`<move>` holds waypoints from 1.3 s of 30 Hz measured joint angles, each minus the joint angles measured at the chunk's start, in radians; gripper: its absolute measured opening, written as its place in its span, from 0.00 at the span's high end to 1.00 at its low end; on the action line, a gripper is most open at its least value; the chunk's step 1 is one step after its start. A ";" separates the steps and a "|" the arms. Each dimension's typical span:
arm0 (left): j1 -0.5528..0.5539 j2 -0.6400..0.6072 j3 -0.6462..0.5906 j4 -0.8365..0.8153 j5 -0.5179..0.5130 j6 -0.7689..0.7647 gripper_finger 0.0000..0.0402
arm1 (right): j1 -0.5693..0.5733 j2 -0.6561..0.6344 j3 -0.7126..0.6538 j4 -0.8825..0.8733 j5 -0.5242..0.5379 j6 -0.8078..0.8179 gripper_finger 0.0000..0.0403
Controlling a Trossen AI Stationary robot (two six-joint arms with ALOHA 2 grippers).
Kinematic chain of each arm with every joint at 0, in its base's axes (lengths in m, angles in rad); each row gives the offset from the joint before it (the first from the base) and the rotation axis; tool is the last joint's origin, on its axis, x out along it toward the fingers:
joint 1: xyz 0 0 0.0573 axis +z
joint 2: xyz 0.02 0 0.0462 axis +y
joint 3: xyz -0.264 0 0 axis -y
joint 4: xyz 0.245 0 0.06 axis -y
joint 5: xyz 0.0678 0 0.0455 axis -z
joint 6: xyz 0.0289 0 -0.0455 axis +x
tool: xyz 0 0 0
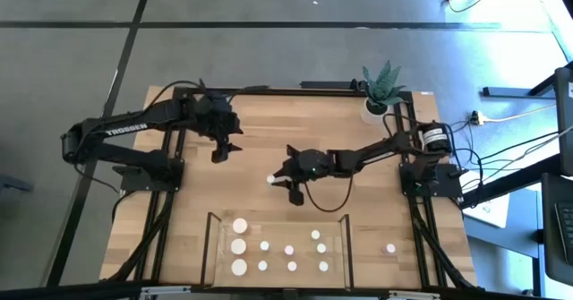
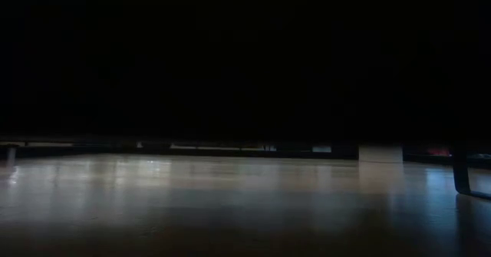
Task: Pick and place medicine bottles onto shelf by color
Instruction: Put the blue pill bottle on the shelf aligned with the other blue pill bottles
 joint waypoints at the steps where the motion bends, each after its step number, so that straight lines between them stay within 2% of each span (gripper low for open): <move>1: -0.014 0.000 0.000 0.000 0.000 -0.010 0.34 | 0.008 0.000 0.009 -0.007 0.000 -0.010 0.71; 10: -0.147 0.000 0.000 0.000 0.000 -0.091 0.34 | 0.085 0.000 0.124 -0.197 -0.027 -0.020 0.71; 13: -0.191 0.000 0.000 0.000 0.000 -0.120 0.34 | 0.113 0.000 0.146 -0.199 -0.071 -0.026 0.71; 23: -0.348 0.000 0.000 0.013 -0.006 -0.188 0.34 | 0.192 0.001 0.151 -0.177 -0.078 -0.050 0.71; 29: -0.425 0.000 0.000 0.031 -0.080 -0.216 0.34 | 0.200 0.006 0.152 -0.171 -0.079 -0.071 0.71; 34: -0.464 0.000 0.000 0.032 -0.126 -0.259 0.34 | 0.196 0.042 0.152 -0.109 -0.179 -0.076 0.71; 39: -0.486 0.000 0.000 0.032 -0.129 -0.263 0.34 | 0.193 0.051 0.152 -0.099 -0.191 -0.106 0.71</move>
